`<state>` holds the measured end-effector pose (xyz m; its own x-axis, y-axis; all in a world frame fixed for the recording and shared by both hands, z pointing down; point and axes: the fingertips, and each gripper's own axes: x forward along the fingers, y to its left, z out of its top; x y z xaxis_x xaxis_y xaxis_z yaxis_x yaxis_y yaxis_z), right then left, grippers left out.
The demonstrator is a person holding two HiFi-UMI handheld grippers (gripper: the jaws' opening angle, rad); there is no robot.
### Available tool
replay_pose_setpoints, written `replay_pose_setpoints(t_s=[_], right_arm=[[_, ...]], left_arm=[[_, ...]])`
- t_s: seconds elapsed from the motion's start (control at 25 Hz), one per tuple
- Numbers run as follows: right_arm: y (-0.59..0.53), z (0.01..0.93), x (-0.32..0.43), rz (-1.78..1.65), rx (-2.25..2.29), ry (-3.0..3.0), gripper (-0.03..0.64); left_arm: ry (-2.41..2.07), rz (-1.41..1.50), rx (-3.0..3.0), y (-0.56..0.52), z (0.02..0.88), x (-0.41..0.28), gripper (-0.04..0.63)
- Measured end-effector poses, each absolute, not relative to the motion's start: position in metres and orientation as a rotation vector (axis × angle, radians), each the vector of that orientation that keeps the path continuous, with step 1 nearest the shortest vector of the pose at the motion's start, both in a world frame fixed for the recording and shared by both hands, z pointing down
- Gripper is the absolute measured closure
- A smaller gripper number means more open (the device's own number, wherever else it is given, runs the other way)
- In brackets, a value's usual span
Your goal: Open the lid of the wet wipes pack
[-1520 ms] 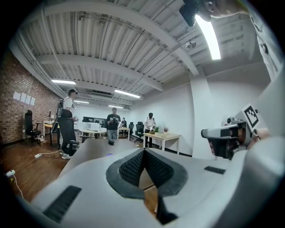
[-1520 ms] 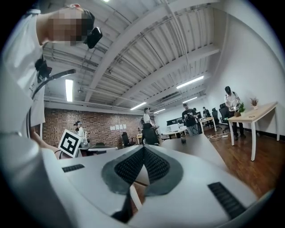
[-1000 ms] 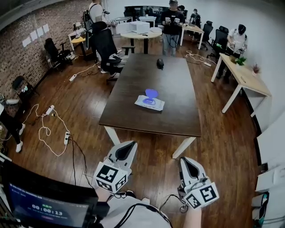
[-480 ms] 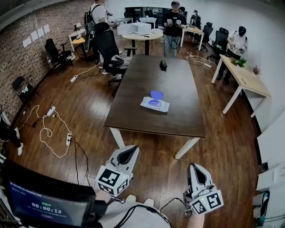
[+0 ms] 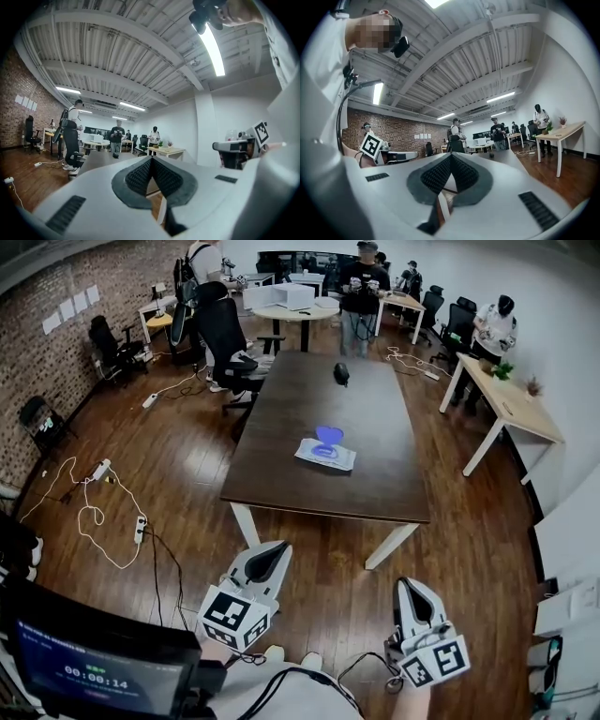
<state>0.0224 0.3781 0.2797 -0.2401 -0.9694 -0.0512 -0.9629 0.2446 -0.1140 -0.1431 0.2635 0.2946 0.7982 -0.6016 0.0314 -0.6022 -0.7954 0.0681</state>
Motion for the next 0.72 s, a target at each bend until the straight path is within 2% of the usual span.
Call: replay_pose_setpoints(t_s=[0.72], right_arm=[[0.368,0.279,0.013,-0.068,-1.879,2.385,0.612]], left_arm=[[-0.949,0.014,2.914,0.255,0.303,-0.147,0.594]])
